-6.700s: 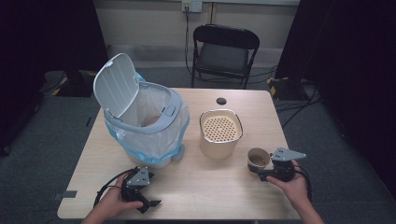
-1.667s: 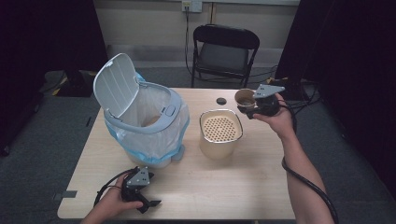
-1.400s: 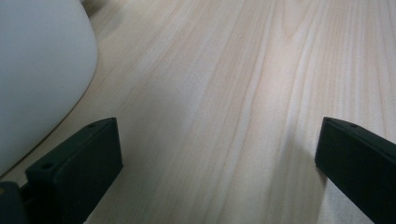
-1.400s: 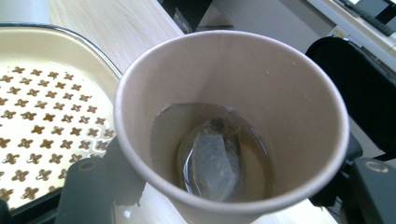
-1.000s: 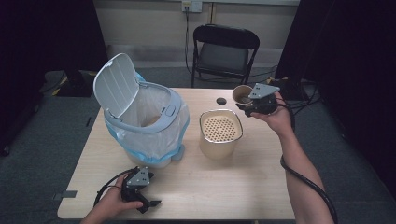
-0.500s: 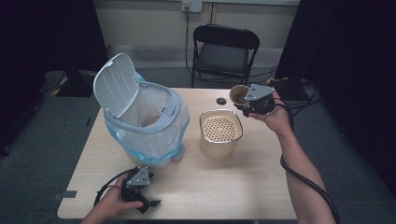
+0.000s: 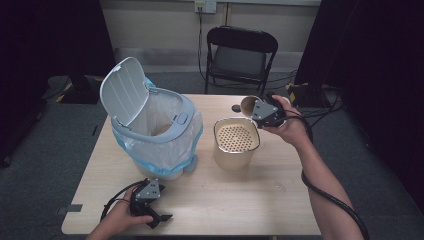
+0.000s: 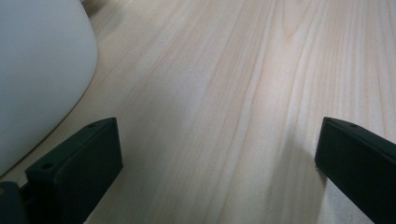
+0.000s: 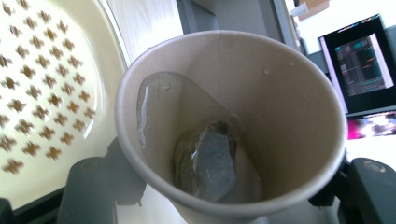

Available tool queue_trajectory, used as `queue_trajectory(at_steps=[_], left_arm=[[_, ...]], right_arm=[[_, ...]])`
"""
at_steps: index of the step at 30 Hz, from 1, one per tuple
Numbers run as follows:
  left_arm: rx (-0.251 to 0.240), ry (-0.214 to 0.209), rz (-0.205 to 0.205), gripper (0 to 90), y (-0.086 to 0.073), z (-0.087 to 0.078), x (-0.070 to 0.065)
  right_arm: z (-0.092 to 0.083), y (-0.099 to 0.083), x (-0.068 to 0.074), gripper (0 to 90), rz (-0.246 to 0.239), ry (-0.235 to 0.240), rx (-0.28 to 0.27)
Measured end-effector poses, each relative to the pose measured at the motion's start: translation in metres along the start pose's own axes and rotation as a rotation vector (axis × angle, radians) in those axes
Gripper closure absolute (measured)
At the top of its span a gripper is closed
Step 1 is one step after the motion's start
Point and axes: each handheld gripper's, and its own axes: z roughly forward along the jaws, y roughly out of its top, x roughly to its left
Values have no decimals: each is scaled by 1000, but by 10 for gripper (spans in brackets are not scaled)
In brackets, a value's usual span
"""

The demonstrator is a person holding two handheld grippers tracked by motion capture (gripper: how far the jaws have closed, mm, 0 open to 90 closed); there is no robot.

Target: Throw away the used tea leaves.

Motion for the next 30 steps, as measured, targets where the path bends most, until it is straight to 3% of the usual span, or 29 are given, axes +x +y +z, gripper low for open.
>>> queue_trajectory(at_steps=[1,2,4,6,8,9,10,11,13,14,16,17,20,21,22,25,26,27,28,29,30], left_arm=[[0,0,0,0,0,0,0],[0,0,0,0,0,0,0],[-1,2,1,0,0,0,0],[0,0,0,0,0,0,0],[0,0,0,0,0,0,0],[-1,0,1,0,0,0,0],[-1,0,1,0,0,0,0],[-1,0,0,0,0,0,0],[-1,0,1,0,0,0,0],[-1,0,1,0,0,0,0],[-1,0,1,0,0,0,0],[-1,1,1,0,0,0,0],[-1,0,1,0,0,0,0],[-1,1,1,0,0,0,0],[-1,1,1,0,0,0,0],[-1,0,1,0,0,0,0],[-1,0,1,0,0,0,0],[-1,0,0,0,0,0,0],[-1,0,0,0,0,0,0],[0,0,1,0,0,0,0],[0,0,1,0,0,0,0]], right_arm=[[0,4,3,314,-73,-17,14],[-1,5,4,314,-87,-23,15],[-1,9,7,315,-187,-67,49],[-1,13,13,315,-332,-109,92],[-2,15,15,315,-354,-110,84],[-3,18,19,316,-442,-161,111],[-3,18,19,316,-442,-161,111],[-3,20,22,316,-537,-220,152],[-3,21,26,316,-605,-260,167],[-3,21,27,315,-668,-294,173],[-3,21,29,315,-674,-312,174],[-4,23,29,315,-757,-358,193],[-5,23,28,312,-707,-364,187],[-6,24,25,312,-651,-329,175],[-6,24,25,312,-651,-329,175],[-9,22,15,310,-471,-257,125],[-9,21,13,310,-443,-245,124],[-9,19,11,309,-383,-219,111],[-9,19,11,309,-383,-219,111],[-9,16,8,308,-273,-165,93],[-9,15,7,308,-246,-152,85]])
